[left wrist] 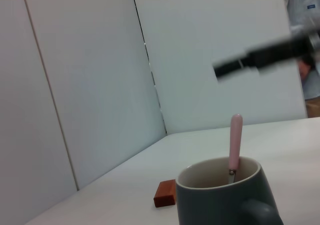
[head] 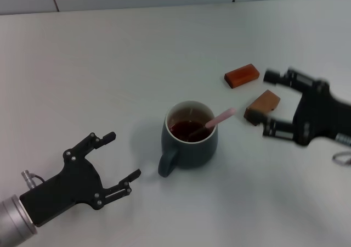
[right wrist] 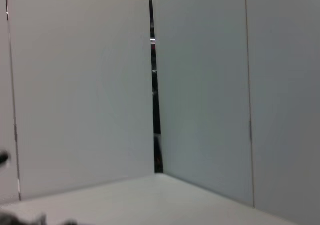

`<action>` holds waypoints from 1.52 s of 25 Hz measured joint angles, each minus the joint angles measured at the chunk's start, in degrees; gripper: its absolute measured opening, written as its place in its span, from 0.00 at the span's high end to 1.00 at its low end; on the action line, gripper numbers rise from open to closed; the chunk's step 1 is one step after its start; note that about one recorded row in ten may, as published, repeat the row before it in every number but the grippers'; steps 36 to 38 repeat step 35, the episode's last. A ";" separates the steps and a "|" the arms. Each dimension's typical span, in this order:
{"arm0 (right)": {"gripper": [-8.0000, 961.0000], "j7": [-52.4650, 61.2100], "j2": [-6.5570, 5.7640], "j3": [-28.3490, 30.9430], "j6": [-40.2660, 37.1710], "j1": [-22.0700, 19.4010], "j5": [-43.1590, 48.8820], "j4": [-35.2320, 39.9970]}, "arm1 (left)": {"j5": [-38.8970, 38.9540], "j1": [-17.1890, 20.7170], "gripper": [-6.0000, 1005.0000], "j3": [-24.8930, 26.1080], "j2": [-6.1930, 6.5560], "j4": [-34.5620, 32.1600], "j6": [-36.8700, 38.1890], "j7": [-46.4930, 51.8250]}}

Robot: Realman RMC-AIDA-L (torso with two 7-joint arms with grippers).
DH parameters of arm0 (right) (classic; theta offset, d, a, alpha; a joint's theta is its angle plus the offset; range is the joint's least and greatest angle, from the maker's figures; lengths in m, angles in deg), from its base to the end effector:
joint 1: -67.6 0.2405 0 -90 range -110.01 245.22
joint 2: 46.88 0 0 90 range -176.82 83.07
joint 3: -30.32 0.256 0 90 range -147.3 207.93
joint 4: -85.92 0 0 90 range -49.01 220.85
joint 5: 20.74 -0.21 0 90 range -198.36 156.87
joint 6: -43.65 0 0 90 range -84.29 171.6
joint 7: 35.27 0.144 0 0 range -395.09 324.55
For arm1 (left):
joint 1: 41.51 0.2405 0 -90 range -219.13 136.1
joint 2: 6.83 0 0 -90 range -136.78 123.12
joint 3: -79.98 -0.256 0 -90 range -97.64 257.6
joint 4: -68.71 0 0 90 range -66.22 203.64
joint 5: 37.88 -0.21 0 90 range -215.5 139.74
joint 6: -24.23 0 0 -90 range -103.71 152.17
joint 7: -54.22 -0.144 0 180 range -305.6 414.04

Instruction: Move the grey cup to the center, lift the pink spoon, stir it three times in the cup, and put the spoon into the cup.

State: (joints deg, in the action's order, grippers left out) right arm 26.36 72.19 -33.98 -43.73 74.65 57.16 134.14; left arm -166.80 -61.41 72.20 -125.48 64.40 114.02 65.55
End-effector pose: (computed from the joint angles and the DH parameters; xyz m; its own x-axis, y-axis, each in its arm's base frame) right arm 0.2770 0.2606 0.0150 0.7323 -0.0400 -0.6798 -0.3752 -0.8568 -0.3538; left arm -0.3157 0.2216 -0.0641 0.8358 -0.1585 0.5257 0.1800 -0.8254 -0.5351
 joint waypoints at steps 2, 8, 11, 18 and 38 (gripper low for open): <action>0.12 -7.75 -0.12 0.65 -0.35 1.20 0.29 -8.15 | -0.01 0.03 0.16 0.00 0.00 0.43 -0.06 -0.05; 0.12 -18.61 -0.23 0.90 0.60 3.69 1.12 -21.96 | -0.01 -0.14 0.16 -0.05 0.00 1.05 -0.21 -0.06; 0.12 -19.07 -0.26 0.64 2.73 4.53 2.57 -24.36 | -0.05 -0.26 0.16 -0.15 0.00 1.30 -0.28 -0.07; 0.12 -19.11 -0.08 0.43 5.79 6.14 3.96 -27.13 | -0.64 -1.69 0.16 -1.67 -0.09 3.44 -3.69 -0.17; 0.12 -19.17 -0.07 0.29 6.78 7.19 4.16 -28.74 | -0.63 -1.96 0.16 -2.45 -0.09 4.31 -4.35 -0.17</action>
